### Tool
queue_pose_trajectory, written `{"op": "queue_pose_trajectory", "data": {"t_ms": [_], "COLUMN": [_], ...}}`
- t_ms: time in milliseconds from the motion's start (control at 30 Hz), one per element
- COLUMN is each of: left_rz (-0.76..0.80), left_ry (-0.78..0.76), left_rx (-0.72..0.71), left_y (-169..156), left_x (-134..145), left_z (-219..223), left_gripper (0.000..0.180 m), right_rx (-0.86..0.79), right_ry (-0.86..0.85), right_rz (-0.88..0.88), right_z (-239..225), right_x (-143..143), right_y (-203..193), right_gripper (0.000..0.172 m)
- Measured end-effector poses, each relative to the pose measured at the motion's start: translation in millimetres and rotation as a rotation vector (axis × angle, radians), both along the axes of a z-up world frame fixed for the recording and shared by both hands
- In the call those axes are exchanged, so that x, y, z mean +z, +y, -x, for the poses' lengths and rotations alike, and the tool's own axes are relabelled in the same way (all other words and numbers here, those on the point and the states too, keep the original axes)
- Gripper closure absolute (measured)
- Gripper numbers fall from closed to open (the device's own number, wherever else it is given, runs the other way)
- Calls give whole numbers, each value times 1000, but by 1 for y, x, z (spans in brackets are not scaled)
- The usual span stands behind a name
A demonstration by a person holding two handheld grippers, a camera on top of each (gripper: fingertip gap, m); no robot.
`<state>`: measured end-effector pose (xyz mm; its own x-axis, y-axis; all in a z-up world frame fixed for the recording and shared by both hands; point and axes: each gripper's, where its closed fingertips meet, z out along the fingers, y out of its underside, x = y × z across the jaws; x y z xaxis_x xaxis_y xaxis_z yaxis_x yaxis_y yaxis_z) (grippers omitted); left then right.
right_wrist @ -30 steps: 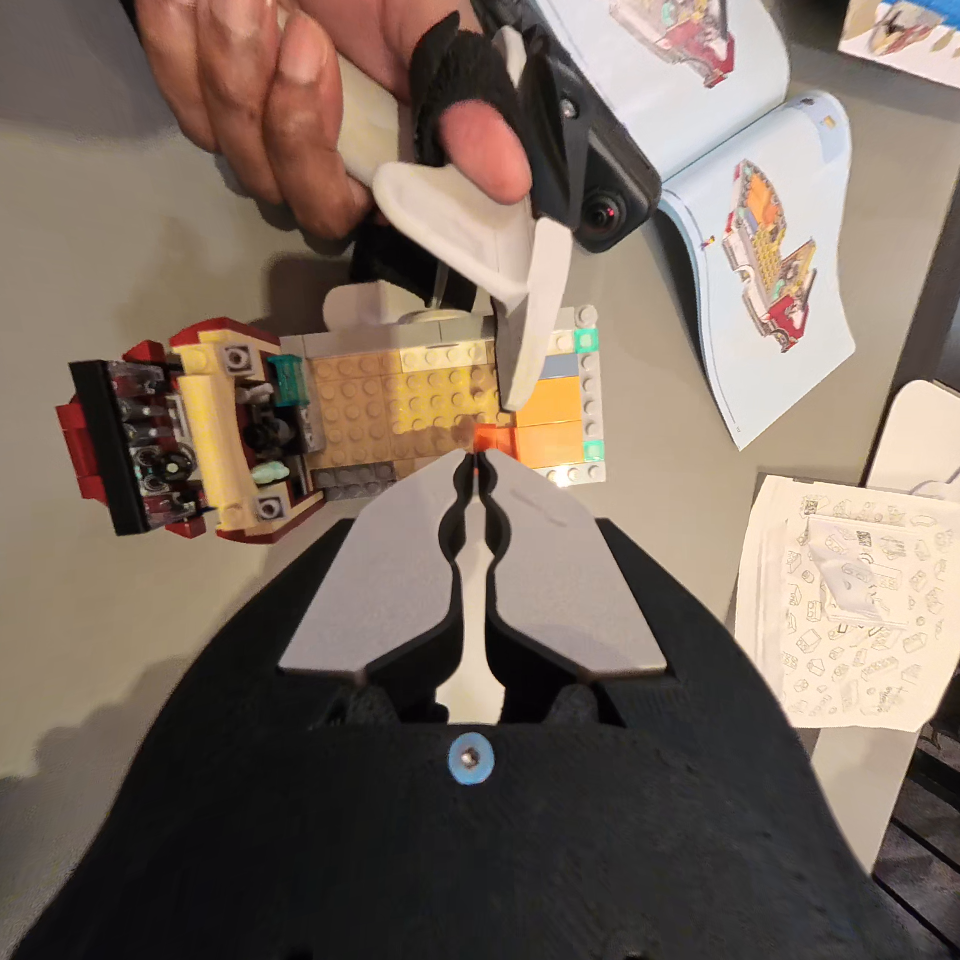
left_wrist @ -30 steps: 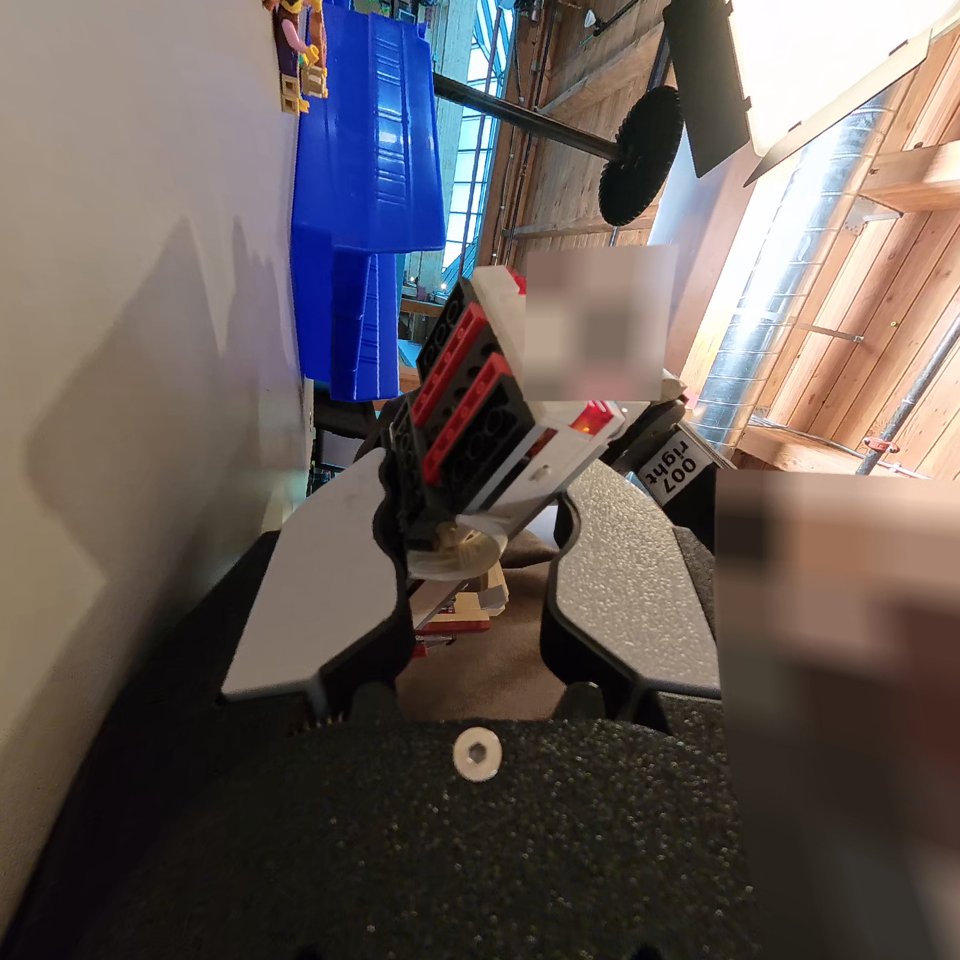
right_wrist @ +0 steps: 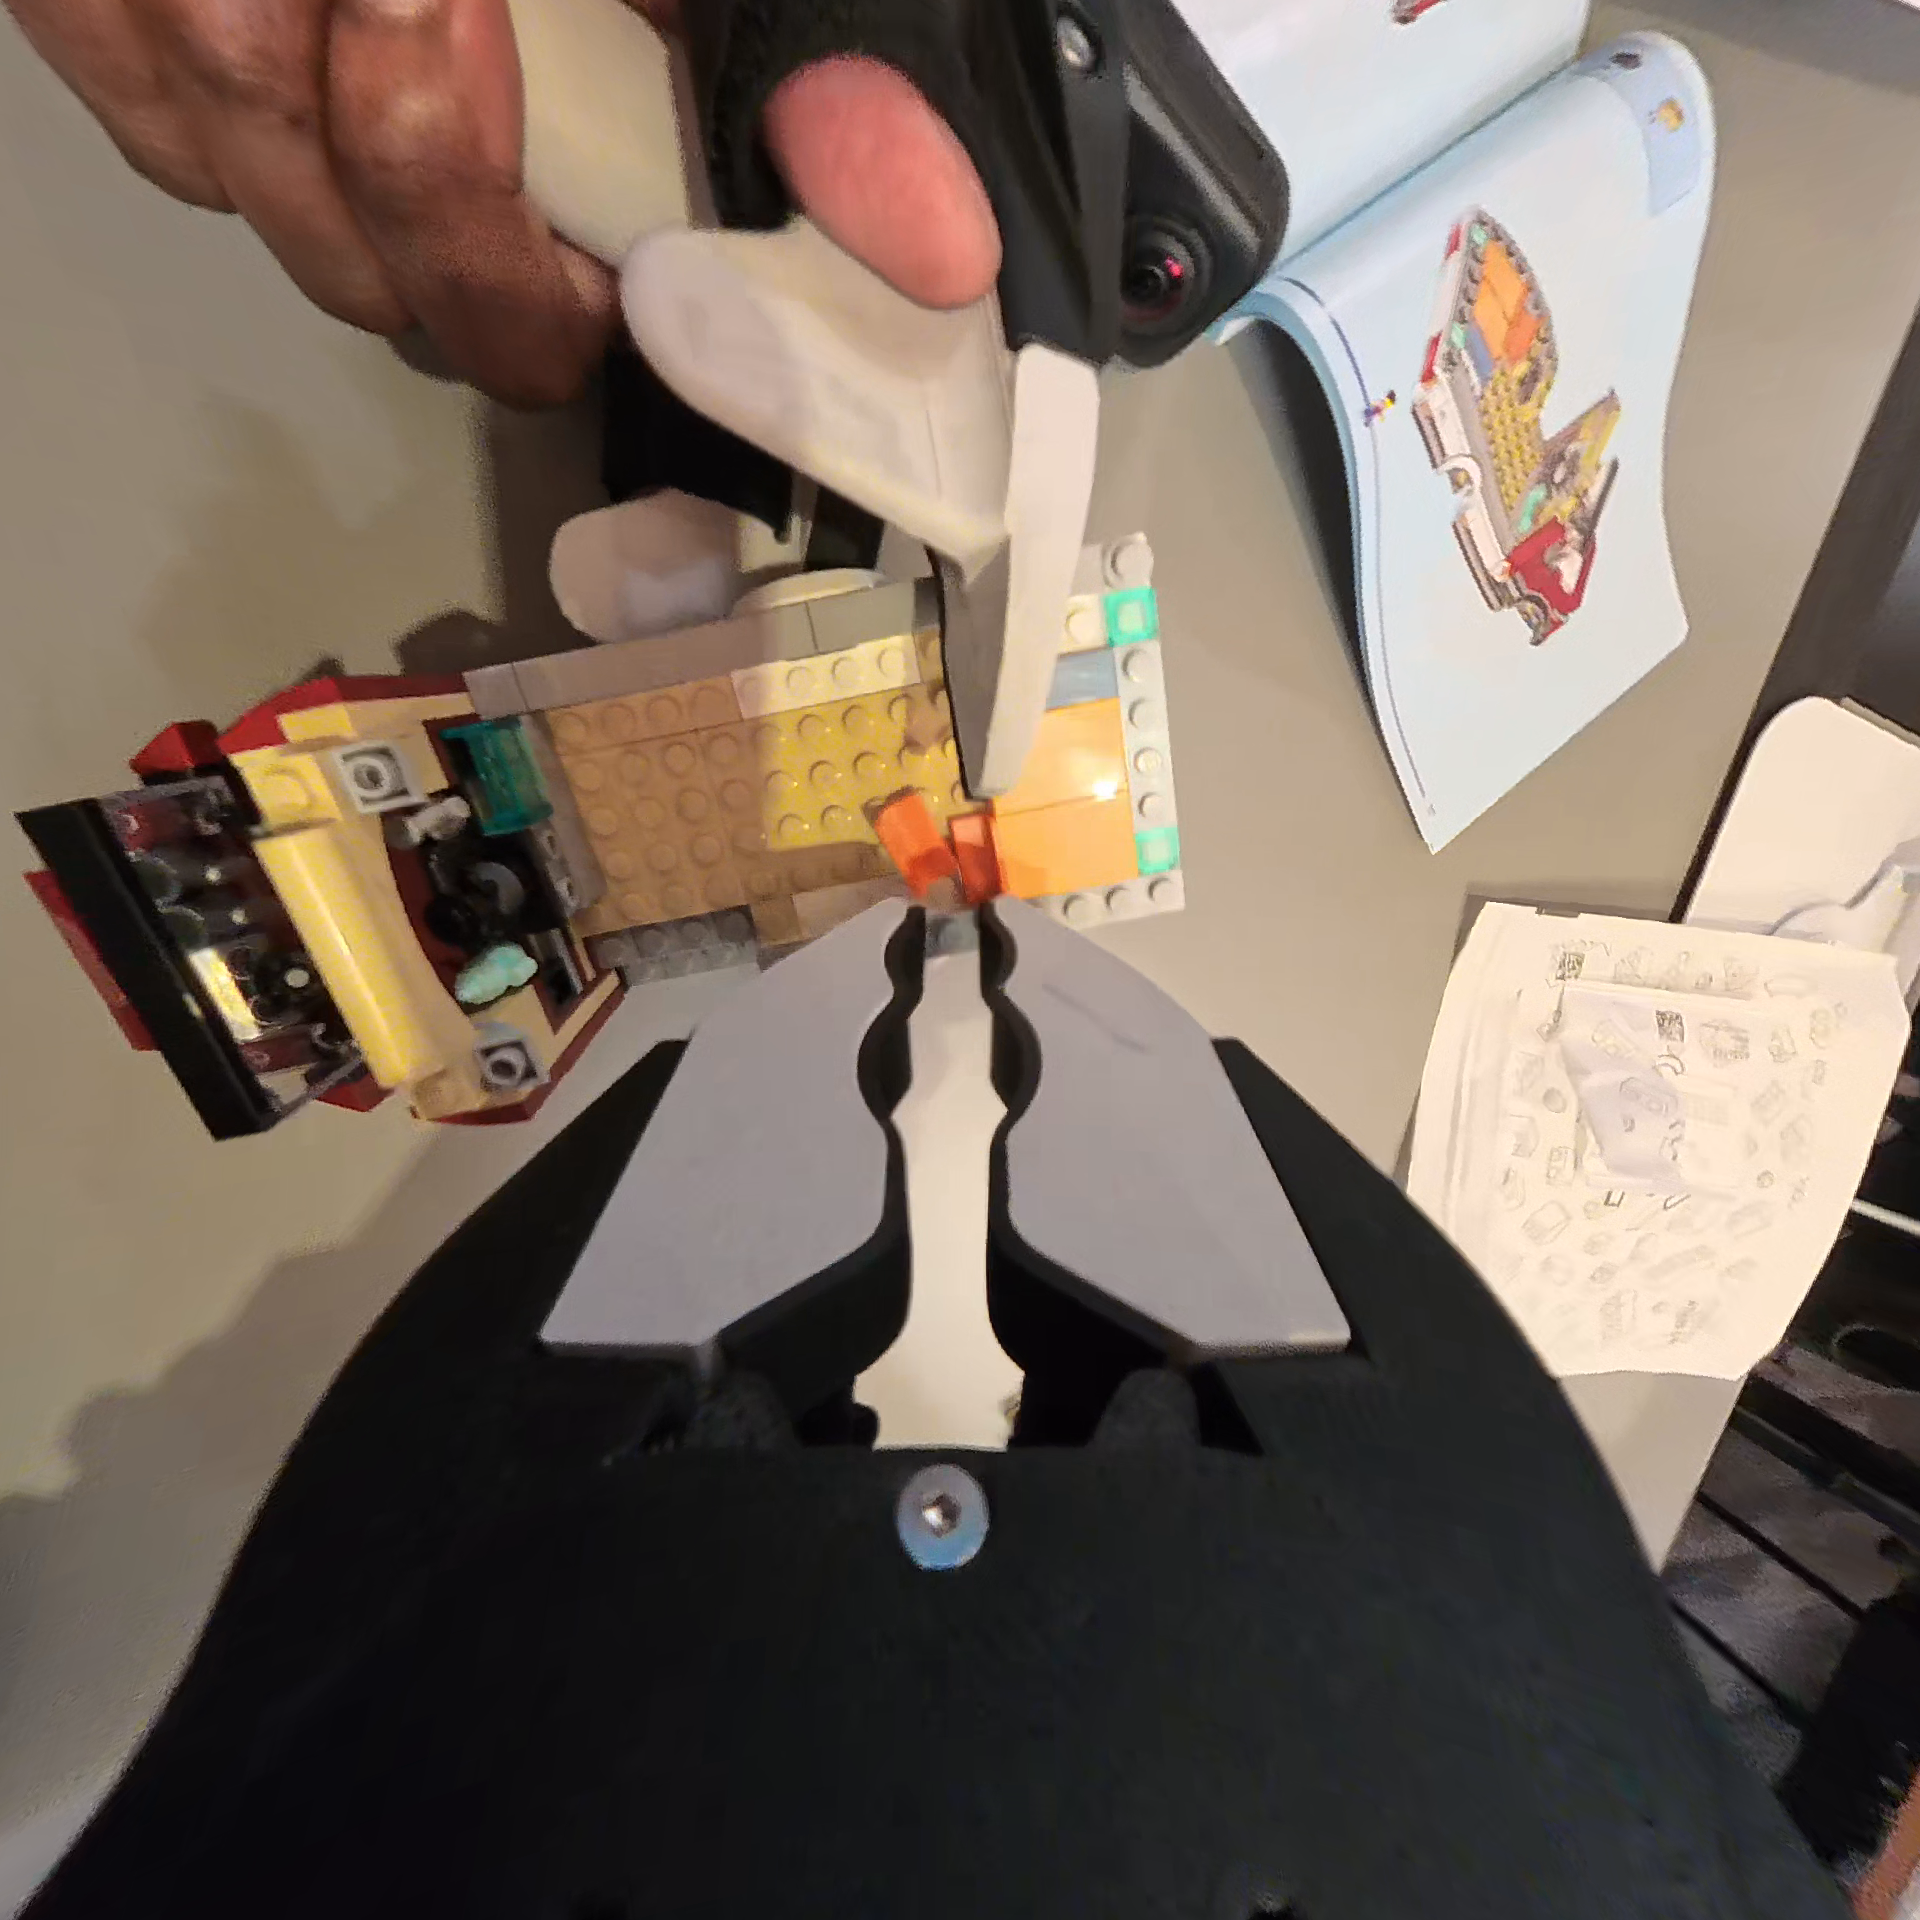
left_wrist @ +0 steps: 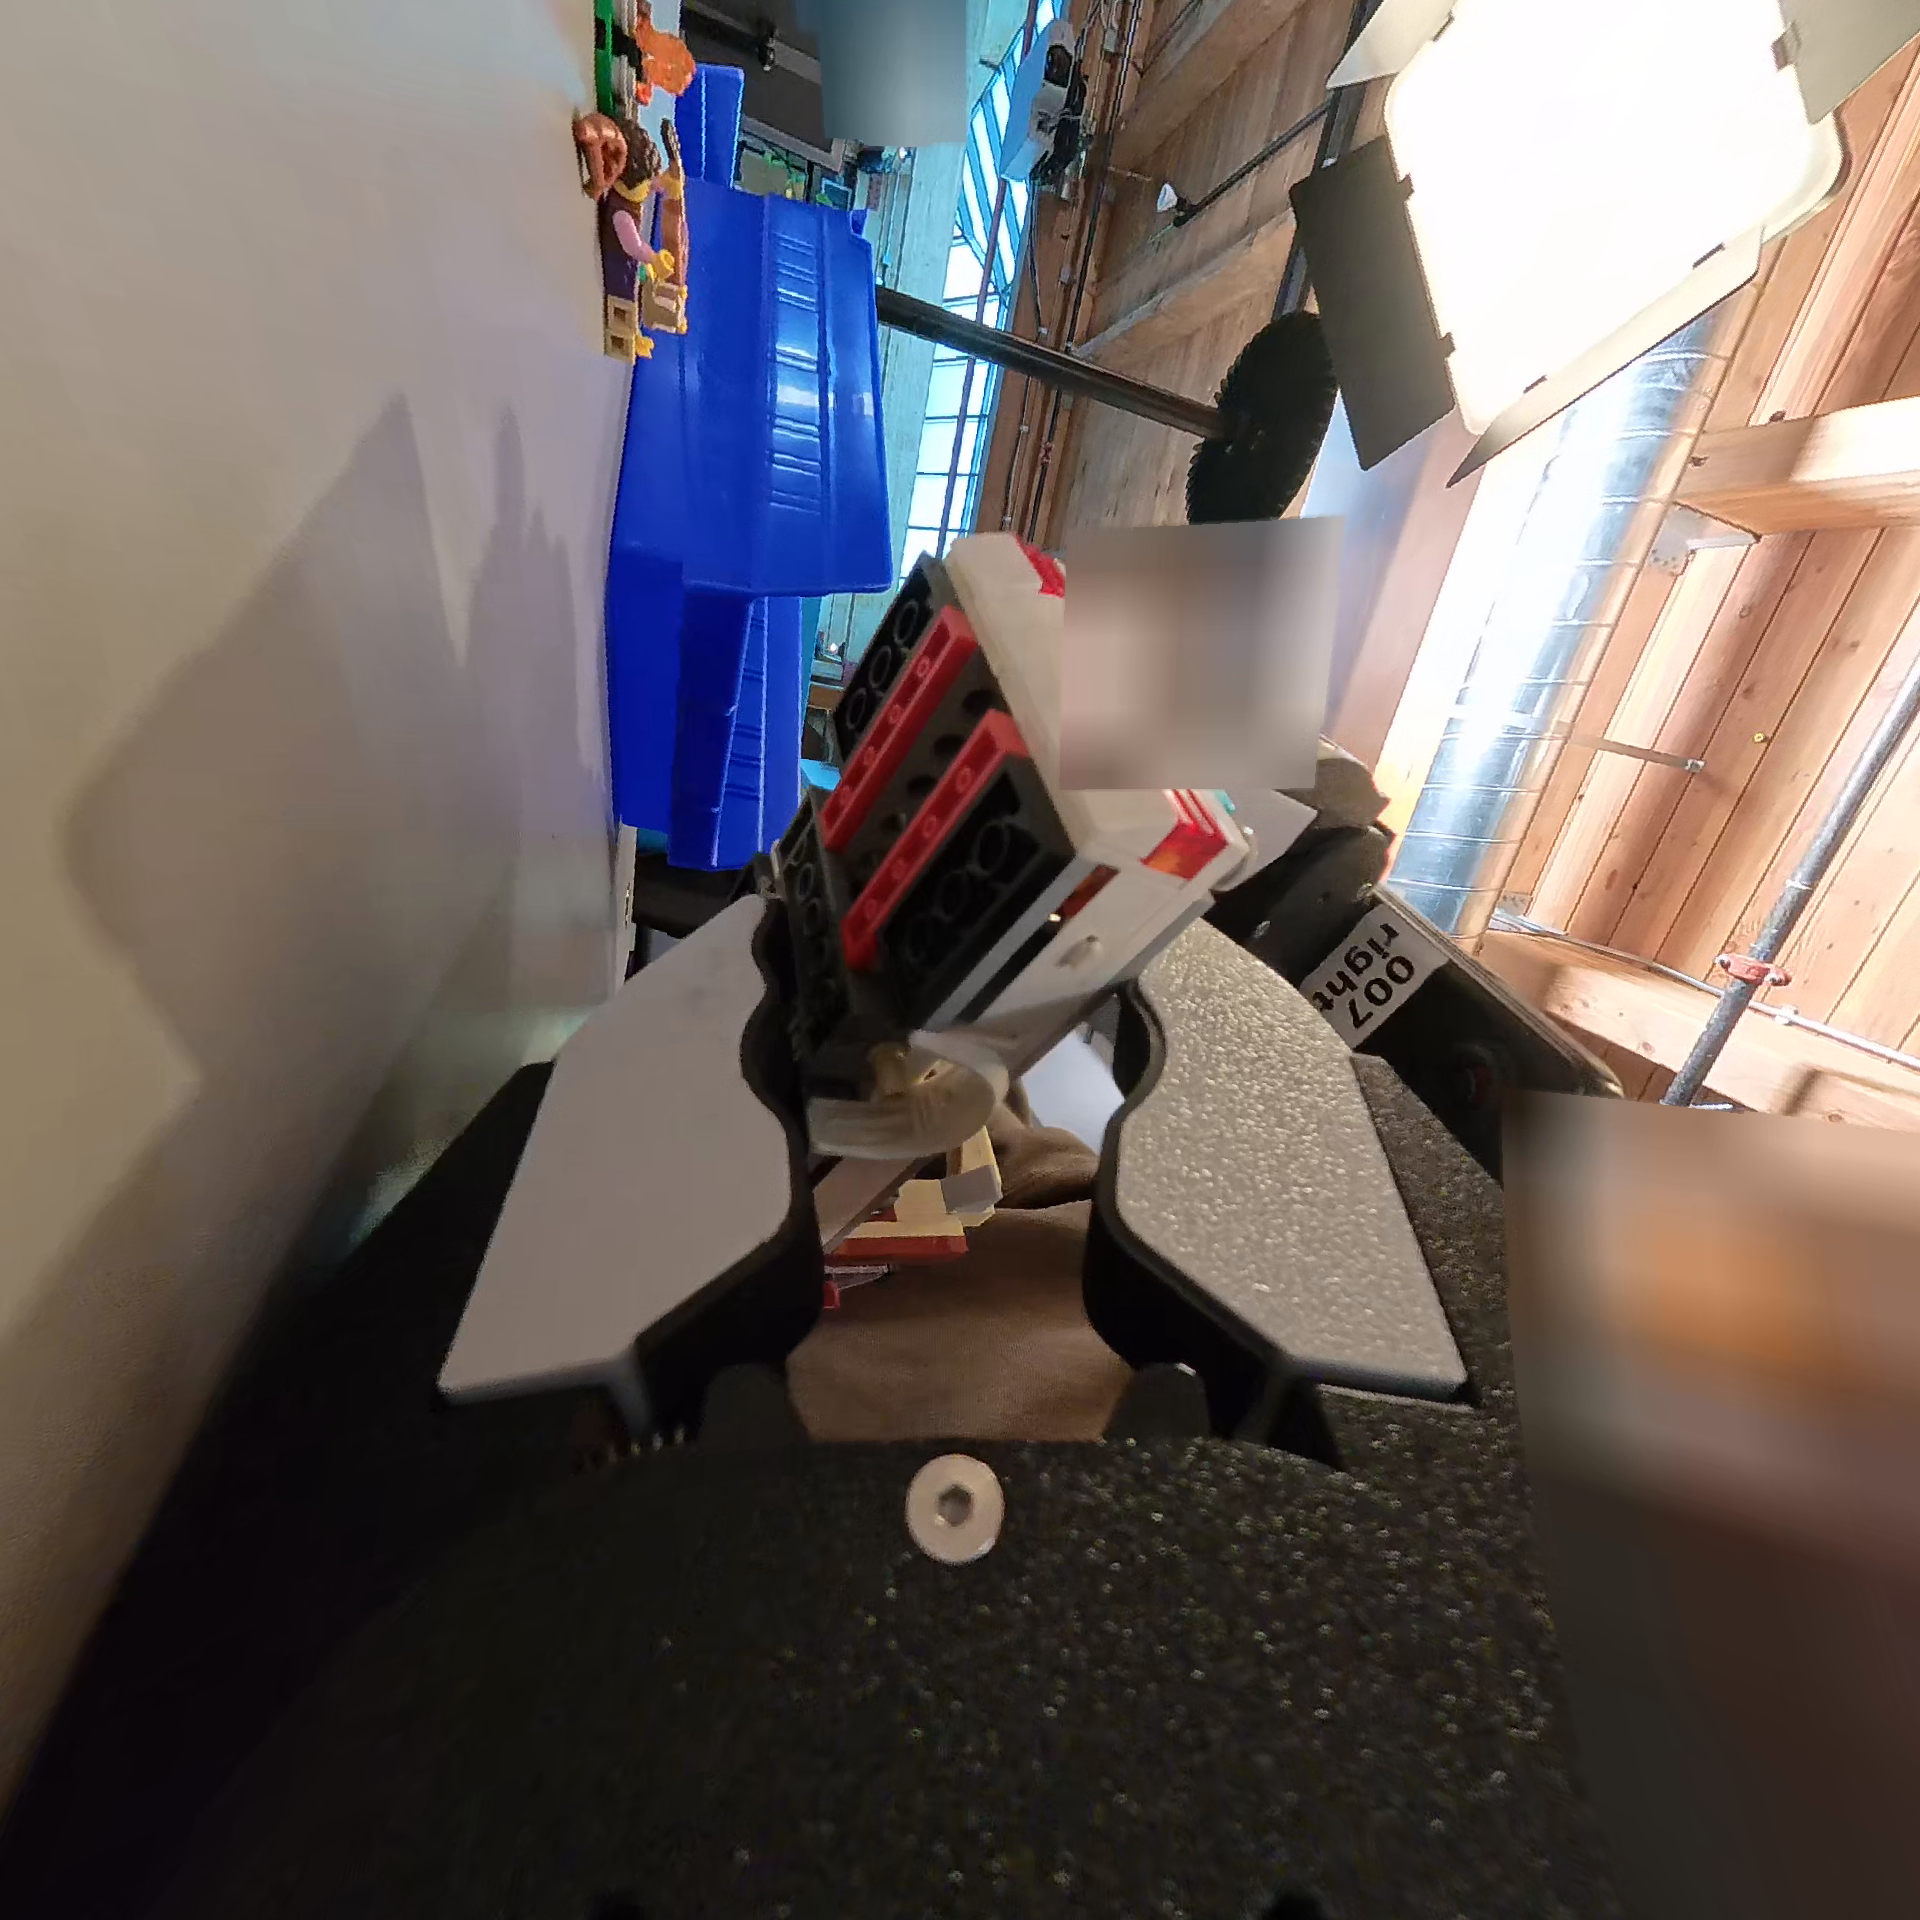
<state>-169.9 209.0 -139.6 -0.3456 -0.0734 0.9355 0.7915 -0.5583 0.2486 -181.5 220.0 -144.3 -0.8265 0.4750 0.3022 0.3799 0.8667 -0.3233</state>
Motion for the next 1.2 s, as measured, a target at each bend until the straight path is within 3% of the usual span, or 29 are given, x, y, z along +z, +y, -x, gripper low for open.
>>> {"op": "queue_pose_trajectory", "data": {"t_ms": [200, 333, 600, 833, 1100, 1200], "left_rz": [-9, -13, -44, -96, -83, -82], "left_ry": [-31, -41, -58, -80, -58, -56], "left_rx": [33, 44, 27, -16, -43, -47], "left_y": [1, 2, 0, -10, -16, -14], "left_x": [5, 6, 11, 17, 13, 13], "left_z": [6, 7, 8, -2, -19, -22], "left_gripper": [121, 121, 122, 122, 122, 123], "right_rx": [-156, -322, -464, -429, -487, -508], "right_ry": [66, 95, -46, -261, -411, -475], "right_rz": [145, 390, 951, 1264, 1472, 1475], "right_z": [-4, -6, -33, -49, -52, -58], "right_x": [4, 6, 1, -9, -7, -14], "right_y": [13, 24, 24, -10, -25, -36], "right_gripper": [151, 147, 135, 124, 122, 122]}}
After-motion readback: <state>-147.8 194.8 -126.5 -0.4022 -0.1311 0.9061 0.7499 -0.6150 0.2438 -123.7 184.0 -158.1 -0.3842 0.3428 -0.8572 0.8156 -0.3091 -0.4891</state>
